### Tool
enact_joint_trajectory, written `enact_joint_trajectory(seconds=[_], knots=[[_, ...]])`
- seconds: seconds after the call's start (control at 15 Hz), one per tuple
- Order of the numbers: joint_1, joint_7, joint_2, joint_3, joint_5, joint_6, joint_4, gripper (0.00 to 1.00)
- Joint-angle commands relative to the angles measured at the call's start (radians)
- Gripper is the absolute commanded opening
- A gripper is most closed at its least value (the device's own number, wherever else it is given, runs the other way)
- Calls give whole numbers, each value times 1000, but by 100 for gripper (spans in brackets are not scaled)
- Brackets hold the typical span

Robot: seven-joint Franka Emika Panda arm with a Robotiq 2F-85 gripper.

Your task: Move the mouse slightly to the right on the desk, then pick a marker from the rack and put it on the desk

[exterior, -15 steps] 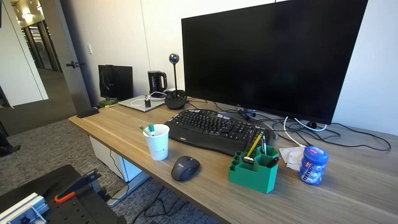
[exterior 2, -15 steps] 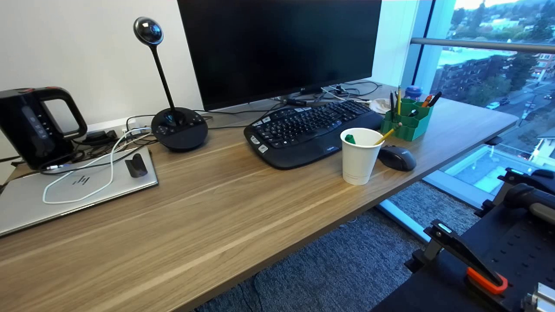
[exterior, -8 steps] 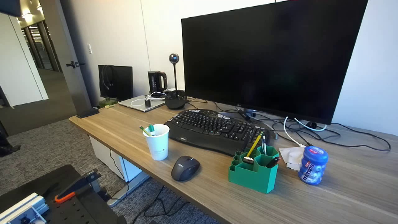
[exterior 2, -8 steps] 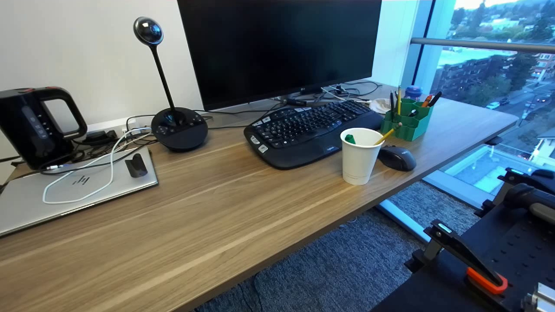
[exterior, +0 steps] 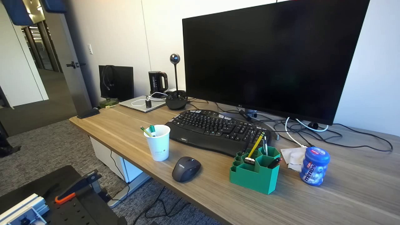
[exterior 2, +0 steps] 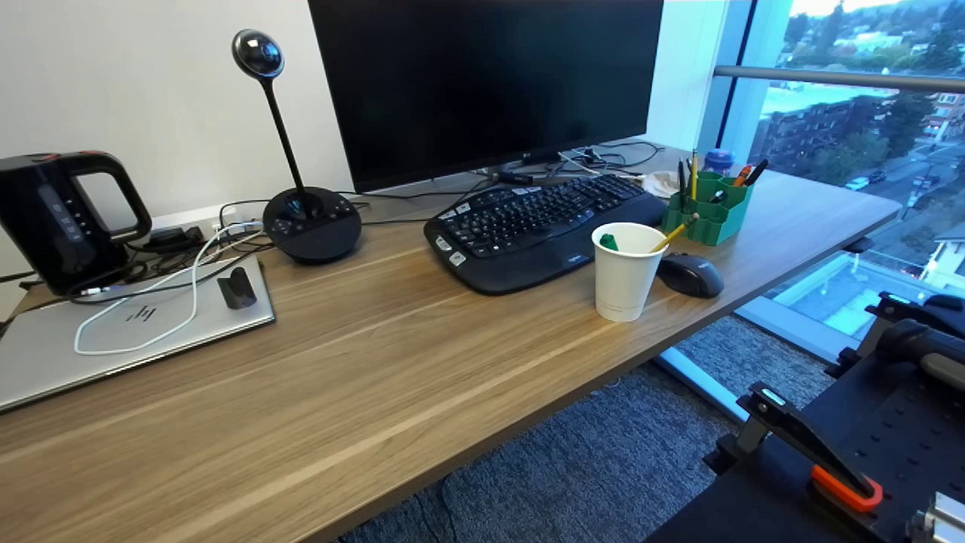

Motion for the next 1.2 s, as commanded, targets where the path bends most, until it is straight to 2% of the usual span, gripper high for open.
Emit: enact_joint_trajectory(seconds=[0.0, 0.27, 0.33, 0.53, 1.0, 1.13], knots=[[-36, 158, -46, 34, 29, 80, -50, 100], [-81, 323, -28, 72, 23, 75, -49, 100], [-55, 255, -21, 50, 15, 72, -45, 100], [-75, 302, -21, 66, 13, 72, -49, 100], [-76, 309, -21, 66, 14, 72, -49, 100], [-93, 310, 13, 51, 11, 59, -45, 100]])
